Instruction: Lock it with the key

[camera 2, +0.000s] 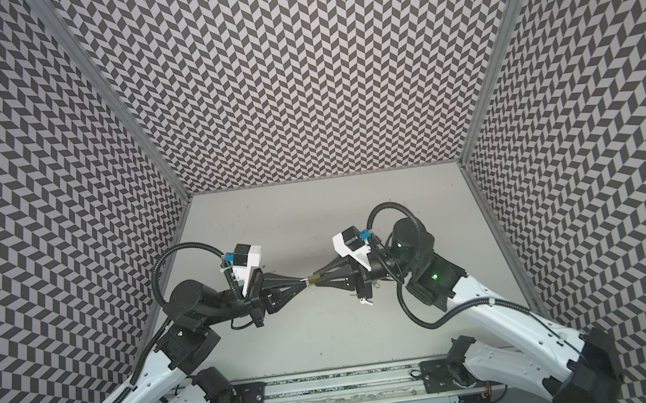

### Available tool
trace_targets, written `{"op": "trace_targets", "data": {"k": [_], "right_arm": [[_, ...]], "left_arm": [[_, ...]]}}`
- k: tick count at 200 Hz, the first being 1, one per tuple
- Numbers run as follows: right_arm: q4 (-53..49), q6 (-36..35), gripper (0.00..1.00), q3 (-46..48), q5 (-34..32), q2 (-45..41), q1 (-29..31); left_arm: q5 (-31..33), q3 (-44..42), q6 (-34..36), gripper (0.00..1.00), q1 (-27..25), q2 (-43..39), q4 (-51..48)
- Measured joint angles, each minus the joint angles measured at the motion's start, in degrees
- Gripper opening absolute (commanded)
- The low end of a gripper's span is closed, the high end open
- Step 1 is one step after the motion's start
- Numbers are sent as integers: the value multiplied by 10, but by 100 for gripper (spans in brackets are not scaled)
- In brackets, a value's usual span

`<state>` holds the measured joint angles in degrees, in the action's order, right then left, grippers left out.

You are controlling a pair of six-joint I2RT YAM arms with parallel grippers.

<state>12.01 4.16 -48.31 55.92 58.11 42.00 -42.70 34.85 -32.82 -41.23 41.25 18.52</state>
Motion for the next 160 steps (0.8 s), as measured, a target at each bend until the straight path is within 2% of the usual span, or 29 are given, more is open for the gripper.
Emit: {"op": "trace_targets", "data": {"k": [89, 160], "right_arm": [[63, 204, 0, -3, 24, 9, 0], [64, 241, 0, -4, 28, 9, 0]], "left_arm": [[6, 60, 77, 0, -2, 0, -84], [5, 72, 114, 0, -3, 4, -105]]}}
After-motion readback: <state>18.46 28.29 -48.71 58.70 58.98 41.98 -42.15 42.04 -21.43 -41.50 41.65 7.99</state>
